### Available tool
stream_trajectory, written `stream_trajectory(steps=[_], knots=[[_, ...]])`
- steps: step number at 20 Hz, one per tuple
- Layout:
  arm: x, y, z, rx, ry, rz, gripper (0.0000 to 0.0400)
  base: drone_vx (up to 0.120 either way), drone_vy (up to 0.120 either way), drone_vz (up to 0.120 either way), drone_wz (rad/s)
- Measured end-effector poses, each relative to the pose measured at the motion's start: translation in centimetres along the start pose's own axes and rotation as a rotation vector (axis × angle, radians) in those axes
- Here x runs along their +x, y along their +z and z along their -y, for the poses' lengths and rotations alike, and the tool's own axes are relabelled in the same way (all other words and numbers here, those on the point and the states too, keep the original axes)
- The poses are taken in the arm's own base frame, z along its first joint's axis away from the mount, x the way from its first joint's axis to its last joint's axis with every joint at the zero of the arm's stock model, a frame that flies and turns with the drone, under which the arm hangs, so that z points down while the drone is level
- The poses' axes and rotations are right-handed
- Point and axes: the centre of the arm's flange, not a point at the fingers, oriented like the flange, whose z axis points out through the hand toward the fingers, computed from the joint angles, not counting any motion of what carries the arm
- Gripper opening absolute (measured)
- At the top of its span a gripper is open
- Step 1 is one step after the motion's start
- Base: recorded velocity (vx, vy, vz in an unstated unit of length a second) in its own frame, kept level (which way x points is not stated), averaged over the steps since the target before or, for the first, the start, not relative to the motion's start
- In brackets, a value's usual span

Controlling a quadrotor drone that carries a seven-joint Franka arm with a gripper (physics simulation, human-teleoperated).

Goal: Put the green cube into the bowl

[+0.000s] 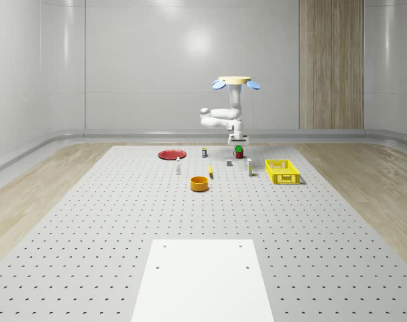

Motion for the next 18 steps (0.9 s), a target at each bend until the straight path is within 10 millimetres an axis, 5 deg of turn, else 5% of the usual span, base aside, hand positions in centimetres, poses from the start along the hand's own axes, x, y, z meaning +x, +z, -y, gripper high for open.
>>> stream_trajectory(steps=[18], knots=[[0.00,0.00,0.00,0.000,0.000,0.000,0.0250,0.120,-0.120,0.000,0.000]])
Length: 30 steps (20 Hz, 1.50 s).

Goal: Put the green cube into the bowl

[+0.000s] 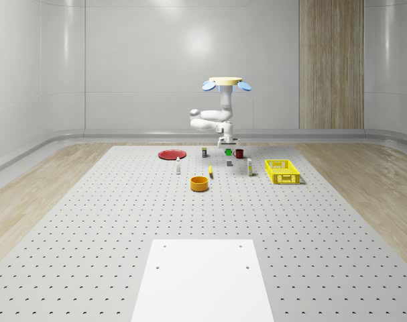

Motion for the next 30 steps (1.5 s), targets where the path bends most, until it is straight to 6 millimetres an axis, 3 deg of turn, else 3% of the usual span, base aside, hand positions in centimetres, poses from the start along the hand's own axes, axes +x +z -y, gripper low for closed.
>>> stream_trajectory(steps=[30], knots=[[0.00,0.00,0.00,0.000,0.000,0.000,0.0250,0.120,-0.120,0.000,0.000]])
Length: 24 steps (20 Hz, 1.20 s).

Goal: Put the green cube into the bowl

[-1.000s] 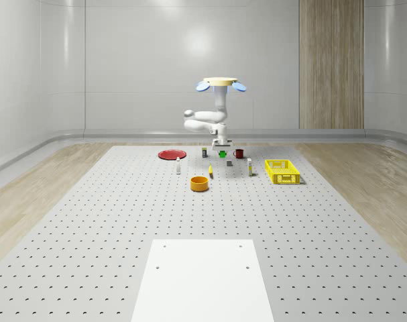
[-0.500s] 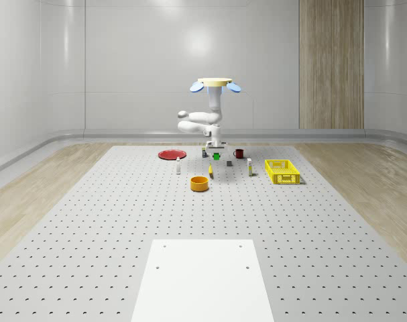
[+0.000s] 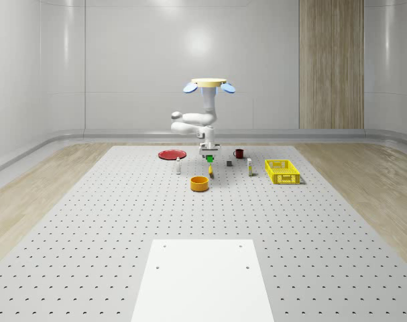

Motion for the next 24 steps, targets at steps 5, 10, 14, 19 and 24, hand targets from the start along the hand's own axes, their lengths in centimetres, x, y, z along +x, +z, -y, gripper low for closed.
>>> stream_trajectory(steps=[5,10,14,19,24], knots=[[0.00,0.00,0.00,0.000,0.000,0.000,0.0250,0.120,-0.120,0.000,0.000],[0.00,0.00,0.00,0.000,0.000,0.000,0.0250,0.120,-0.120,0.000,0.000],[0.00,0.00,0.00,0.000,0.000,0.000,0.0250,0.080,-0.060,-0.010,0.000],[0.00,0.00,0.00,0.000,0.000,0.000,0.0250,0.000,0.000,-0.120,0.000],[0.00,0.00,0.00,0.000,0.000,0.000,0.0250,0.064,0.000,-0.120,0.000]])
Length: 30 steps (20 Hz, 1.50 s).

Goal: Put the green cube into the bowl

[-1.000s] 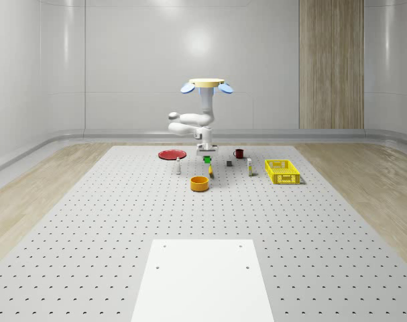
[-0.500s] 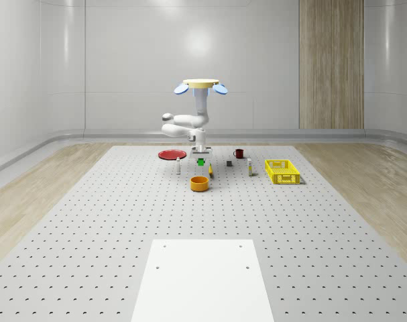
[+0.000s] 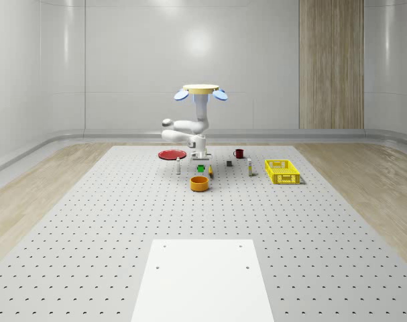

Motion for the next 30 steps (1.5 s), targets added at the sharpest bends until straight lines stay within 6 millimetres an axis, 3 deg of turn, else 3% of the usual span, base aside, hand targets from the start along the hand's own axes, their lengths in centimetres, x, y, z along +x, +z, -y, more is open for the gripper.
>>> stream_trajectory(steps=[8,25,26,27,30], knots=[[0.0,0.2,0.0,0.000,0.000,0.000,0.0250,0.000,0.000,-0.085,0.000],[-0.7,6.6,-0.7,-0.001,-0.027,-0.001,0.0250,0.000,0.000,0.000,0.000],[-0.7,6.9,-0.8,-0.001,-0.024,-0.001,0.0284,0.000,0.000,0.000,0.000],[-0.7,7.1,-0.8,0.000,-0.013,0.000,0.0292,0.000,0.000,0.000,0.000],[-1.1,7.2,-0.6,0.003,0.020,0.005,0.0279,0.000,0.000,0.000,0.000]])
